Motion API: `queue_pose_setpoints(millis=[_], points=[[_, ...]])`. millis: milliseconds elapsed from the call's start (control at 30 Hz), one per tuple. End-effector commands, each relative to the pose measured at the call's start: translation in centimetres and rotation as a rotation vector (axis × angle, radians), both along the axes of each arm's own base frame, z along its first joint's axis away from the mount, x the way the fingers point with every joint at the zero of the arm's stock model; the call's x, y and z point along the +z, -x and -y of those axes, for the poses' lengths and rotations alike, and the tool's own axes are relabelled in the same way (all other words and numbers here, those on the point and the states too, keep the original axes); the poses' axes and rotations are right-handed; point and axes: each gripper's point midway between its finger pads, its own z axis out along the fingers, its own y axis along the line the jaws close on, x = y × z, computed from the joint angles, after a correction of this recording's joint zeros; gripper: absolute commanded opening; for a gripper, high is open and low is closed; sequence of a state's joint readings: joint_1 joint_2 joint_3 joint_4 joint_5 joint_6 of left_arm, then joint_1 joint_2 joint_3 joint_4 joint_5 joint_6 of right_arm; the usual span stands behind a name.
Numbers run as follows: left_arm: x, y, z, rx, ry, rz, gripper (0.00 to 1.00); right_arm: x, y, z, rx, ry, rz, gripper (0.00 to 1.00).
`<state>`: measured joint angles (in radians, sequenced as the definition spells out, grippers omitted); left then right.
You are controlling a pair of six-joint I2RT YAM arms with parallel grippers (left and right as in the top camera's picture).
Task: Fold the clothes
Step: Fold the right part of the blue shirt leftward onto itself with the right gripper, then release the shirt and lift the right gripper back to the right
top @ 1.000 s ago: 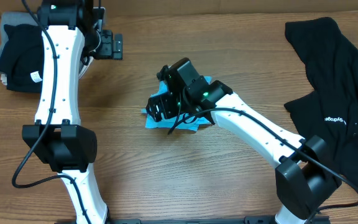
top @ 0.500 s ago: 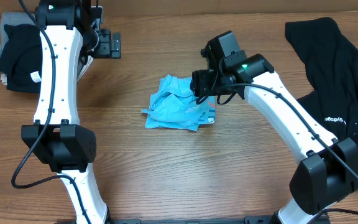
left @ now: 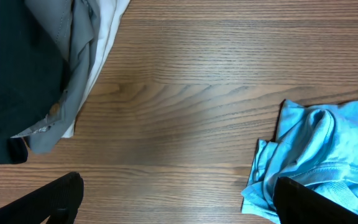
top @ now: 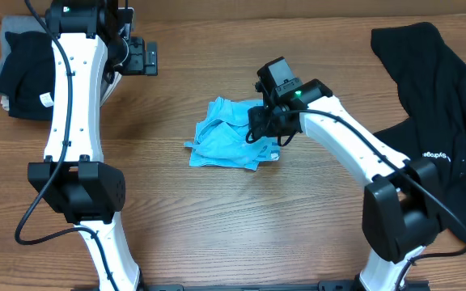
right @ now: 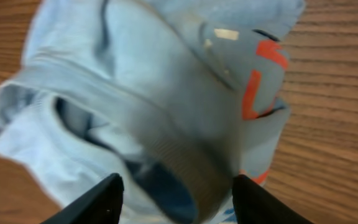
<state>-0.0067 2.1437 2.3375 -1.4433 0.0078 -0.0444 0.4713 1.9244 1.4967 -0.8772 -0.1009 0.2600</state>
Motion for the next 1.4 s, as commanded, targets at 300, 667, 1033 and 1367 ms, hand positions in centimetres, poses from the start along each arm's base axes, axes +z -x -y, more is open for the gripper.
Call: queue_pose_setpoints(millis=[300,667,1033,1367], points=[[0.2,-0.6,0.1,-0.023,0.003,0.021,1.00,2.0,-2.5,-1.9,0.010,-0.074,0.083,0.04],[0.3,-0.7,0.1,-0.022,0.004,0.026,1.00,3.8,-3.0,-10.9,0.122,-0.249,0.201,0.04],[0.2,-0.4,0.1,-0.023,0.004,0.012,1.00,4.5,-1.9,-12.3,0.136,-0.290,0.185,0.70],[-2.1,2.8,4.9,-0.167,0.236,-0.137,1.00,15.9,-5.5,1.6,-0.131,-0.317,0.339,1.00]])
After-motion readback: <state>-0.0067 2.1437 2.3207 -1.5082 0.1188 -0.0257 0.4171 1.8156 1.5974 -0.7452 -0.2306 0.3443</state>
